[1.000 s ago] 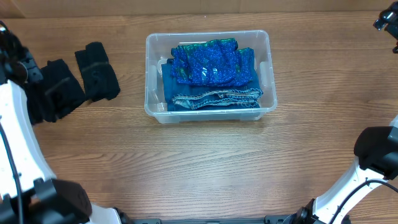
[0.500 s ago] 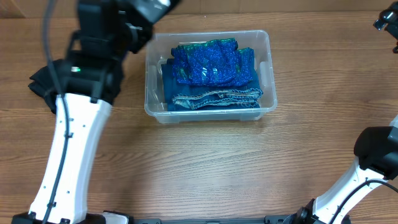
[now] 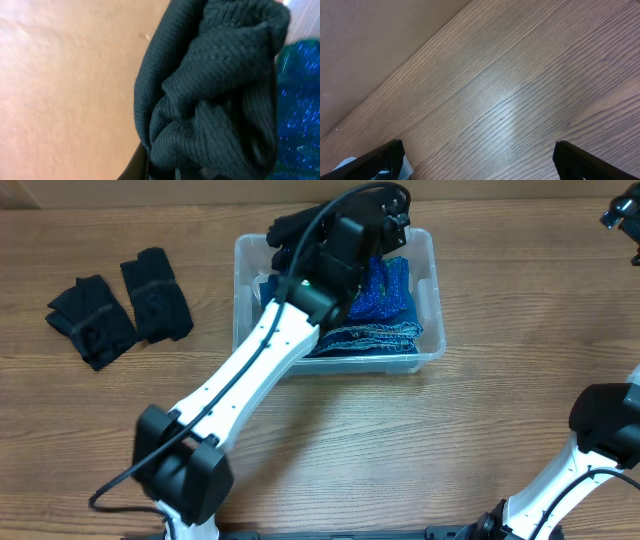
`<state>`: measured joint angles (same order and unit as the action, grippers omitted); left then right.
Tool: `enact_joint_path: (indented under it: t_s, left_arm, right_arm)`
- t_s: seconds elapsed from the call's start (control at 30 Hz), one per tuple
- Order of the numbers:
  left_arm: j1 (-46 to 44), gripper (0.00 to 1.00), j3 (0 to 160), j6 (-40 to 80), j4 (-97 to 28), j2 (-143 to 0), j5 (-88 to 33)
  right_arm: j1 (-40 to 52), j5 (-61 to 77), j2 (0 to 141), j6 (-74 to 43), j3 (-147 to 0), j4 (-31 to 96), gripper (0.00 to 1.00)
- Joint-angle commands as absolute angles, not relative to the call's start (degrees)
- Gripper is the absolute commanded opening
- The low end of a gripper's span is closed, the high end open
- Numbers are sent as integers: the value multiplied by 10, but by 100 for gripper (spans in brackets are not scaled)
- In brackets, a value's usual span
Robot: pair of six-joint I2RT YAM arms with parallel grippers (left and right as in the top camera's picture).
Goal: Pack container
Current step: 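Lift the black cloth and carry it over the container with the left gripper, then lower the black cloth onto the sparkly fabric and open the left gripper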
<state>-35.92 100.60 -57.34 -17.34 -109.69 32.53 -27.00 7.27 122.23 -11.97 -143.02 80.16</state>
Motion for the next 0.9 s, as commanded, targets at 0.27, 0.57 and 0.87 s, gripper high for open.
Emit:
enact_joint_path:
  t_s: [0.27,0.57,0.87]
  left_arm:
    - [-401,4,1025,-586,-162,-1129,399]
    - [-408,4,1025,-596,-201,-1133,318]
    - [-408,4,1025,-677,-202,-1162,285]
  right_arm:
    - [-272,74,1218,-120,-1432,799,100]
    - [-272,74,1218,-120,-1432,799,100]
    - [-272,74,1218,-120,-1432,799,100]
